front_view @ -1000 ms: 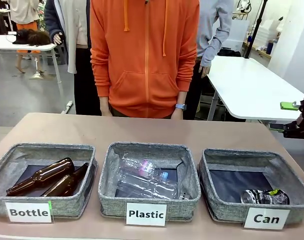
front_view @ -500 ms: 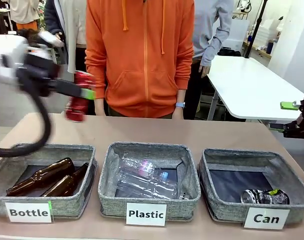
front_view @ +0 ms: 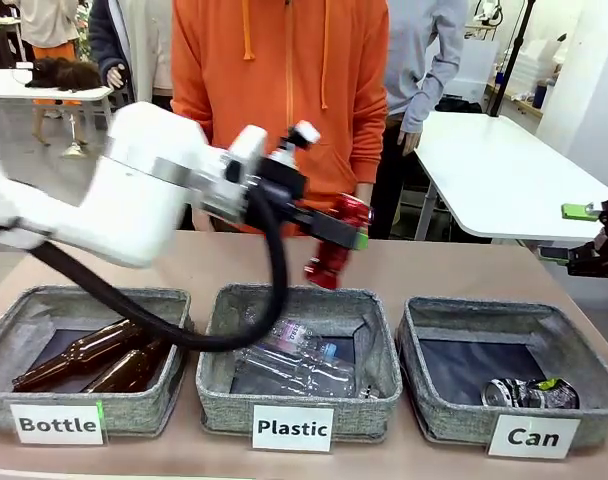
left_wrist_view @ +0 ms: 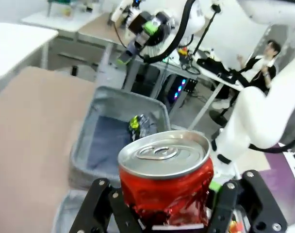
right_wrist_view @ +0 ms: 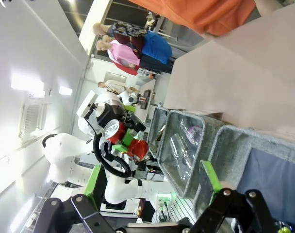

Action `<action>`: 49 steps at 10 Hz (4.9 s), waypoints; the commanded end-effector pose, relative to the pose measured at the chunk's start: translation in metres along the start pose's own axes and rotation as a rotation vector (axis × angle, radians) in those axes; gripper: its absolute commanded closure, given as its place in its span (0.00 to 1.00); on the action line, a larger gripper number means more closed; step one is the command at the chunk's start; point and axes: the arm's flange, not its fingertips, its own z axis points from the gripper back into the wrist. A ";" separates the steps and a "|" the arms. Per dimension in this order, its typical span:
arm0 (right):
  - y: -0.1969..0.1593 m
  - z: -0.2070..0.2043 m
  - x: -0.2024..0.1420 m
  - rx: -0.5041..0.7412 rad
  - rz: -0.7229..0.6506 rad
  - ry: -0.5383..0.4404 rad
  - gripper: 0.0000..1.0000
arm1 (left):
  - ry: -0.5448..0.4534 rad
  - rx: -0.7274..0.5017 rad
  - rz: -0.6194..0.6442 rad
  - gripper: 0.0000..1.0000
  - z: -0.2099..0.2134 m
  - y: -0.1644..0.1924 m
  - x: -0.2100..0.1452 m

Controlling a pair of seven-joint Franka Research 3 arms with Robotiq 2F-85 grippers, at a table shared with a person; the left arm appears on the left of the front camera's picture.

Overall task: Sort the can waste into the basket.
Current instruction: Pick up the can waste from the table and place it in the right Fabric basket.

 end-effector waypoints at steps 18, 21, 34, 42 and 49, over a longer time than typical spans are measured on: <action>0.028 0.173 -0.131 -0.355 -0.084 -0.077 0.00 | 0.362 -0.127 -0.391 0.09 -0.226 0.039 0.048; 0.028 0.173 -0.131 -0.355 -0.084 -0.077 0.00 | 0.335 -0.091 -0.394 0.00 -0.210 0.040 0.057; 0.045 -0.083 0.034 -0.282 0.069 0.256 0.00 | -0.229 0.026 0.700 0.00 0.257 0.005 -0.026; 0.018 -0.112 0.031 -0.103 -0.067 0.221 0.00 | -0.279 0.164 0.801 0.00 0.491 -0.020 -0.160; 0.018 -0.112 0.031 -0.103 -0.067 0.221 0.00 | -0.463 0.081 0.873 0.00 0.478 -0.028 -0.136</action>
